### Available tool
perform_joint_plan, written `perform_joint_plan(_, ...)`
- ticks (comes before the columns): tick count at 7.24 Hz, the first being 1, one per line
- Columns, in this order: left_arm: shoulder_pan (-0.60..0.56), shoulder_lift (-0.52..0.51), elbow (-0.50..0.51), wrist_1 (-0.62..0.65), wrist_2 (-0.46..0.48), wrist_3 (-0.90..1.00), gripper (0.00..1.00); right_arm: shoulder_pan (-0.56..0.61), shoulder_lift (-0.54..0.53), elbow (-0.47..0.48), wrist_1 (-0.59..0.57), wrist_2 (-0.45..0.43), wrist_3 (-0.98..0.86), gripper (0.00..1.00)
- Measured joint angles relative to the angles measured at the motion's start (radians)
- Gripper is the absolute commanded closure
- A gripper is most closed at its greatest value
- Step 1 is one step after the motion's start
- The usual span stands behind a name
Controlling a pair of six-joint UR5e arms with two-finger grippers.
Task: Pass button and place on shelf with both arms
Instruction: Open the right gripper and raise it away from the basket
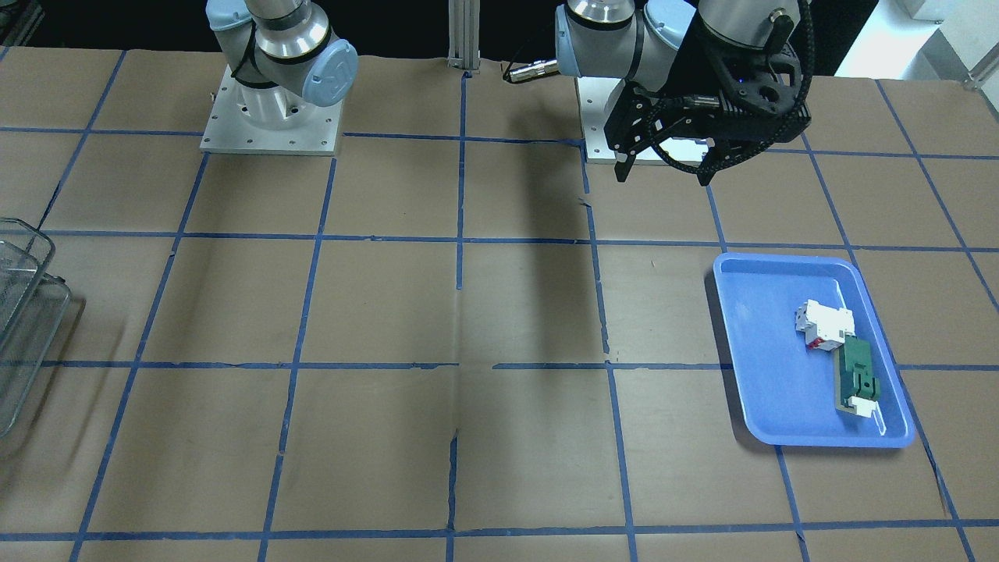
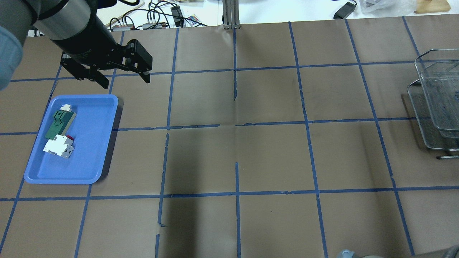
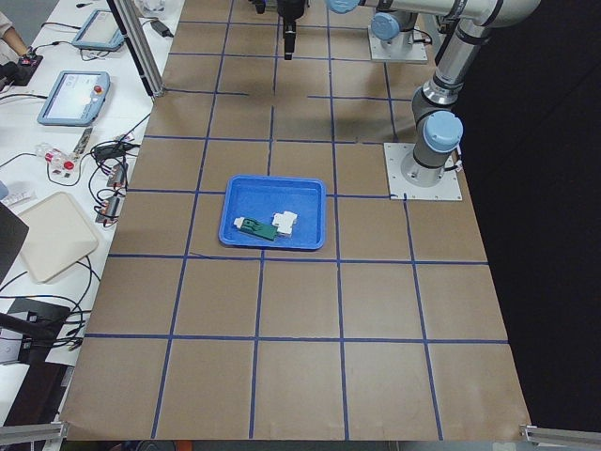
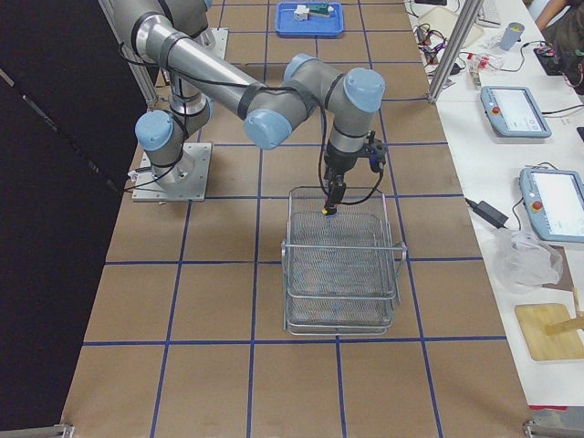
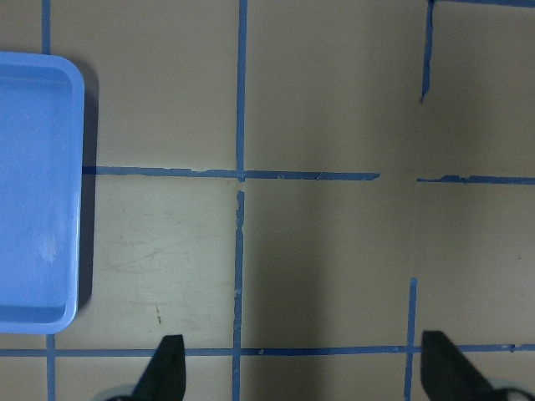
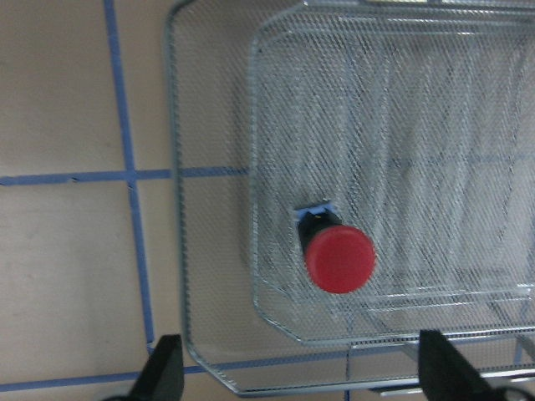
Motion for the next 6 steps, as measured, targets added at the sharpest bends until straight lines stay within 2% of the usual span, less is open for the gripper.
perform_joint_plan(3,0.000,0.000,-0.001,0.001,0.000,0.000,0.00,0.242,-0.192,0.164,0.006,0.042,0.249,0.00)
perform_joint_plan(5,0.000,-0.001,-0.001,0.001,0.000,0.000,0.00,0.333,-0.309,0.277,0.024,0.136,0.361,0.00)
perform_joint_plan(6,0.000,-0.002,-0.001,0.001,0.000,0.000,0.00,0.374,-0.332,0.303,0.033,0.181,0.417,0.00)
